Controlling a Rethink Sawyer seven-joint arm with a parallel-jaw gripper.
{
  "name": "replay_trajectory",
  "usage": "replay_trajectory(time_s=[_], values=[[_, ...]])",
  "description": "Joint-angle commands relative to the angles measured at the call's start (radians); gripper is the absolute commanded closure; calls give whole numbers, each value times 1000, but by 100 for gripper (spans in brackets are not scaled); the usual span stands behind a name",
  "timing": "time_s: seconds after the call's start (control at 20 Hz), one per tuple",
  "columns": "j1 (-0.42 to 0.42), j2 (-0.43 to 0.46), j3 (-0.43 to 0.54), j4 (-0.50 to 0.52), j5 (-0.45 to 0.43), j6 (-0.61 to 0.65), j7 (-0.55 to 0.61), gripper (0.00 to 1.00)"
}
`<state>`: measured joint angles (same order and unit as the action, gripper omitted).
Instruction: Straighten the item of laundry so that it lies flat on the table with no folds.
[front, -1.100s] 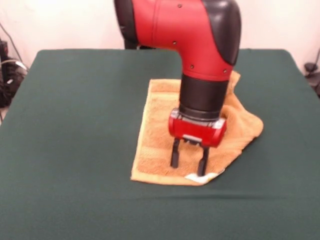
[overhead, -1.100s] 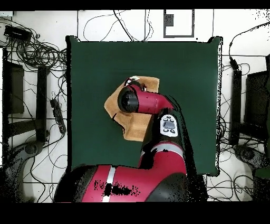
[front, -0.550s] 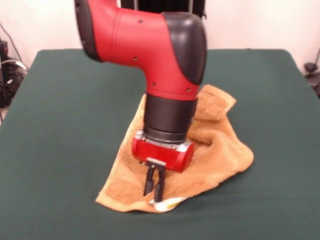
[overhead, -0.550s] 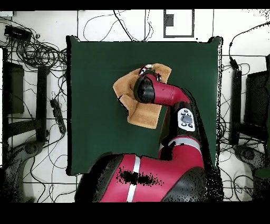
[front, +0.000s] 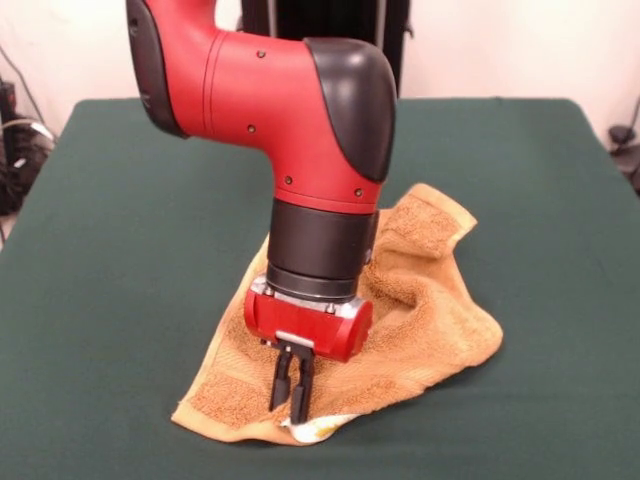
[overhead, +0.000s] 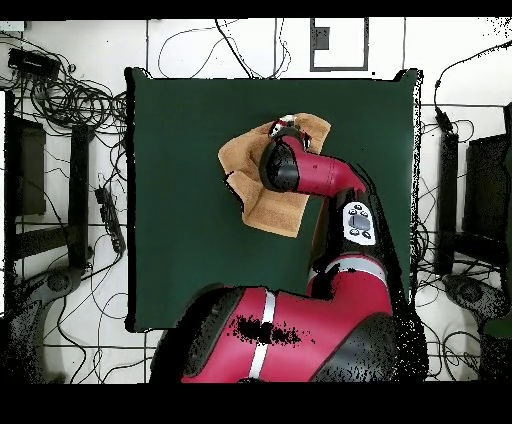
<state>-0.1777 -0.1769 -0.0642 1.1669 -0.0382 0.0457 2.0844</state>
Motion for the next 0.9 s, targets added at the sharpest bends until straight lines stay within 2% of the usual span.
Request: replay_trajectory(time_s=[0.05, 0.25, 0.35, 0.55, 0.75, 0.9], values=[[-14, 151, 87, 35, -46, 27, 48, 100], [-23, 130, 88, 44, -68, 52, 15, 100], [-44, 105, 101, 48, -113, 72, -45, 100], [-135, 49, 175, 86, -194, 159, -163, 100], [-199, -32, 207, 186, -252, 208, -176, 100], [-228, -67, 220, 246, -292, 205, -144, 100]])
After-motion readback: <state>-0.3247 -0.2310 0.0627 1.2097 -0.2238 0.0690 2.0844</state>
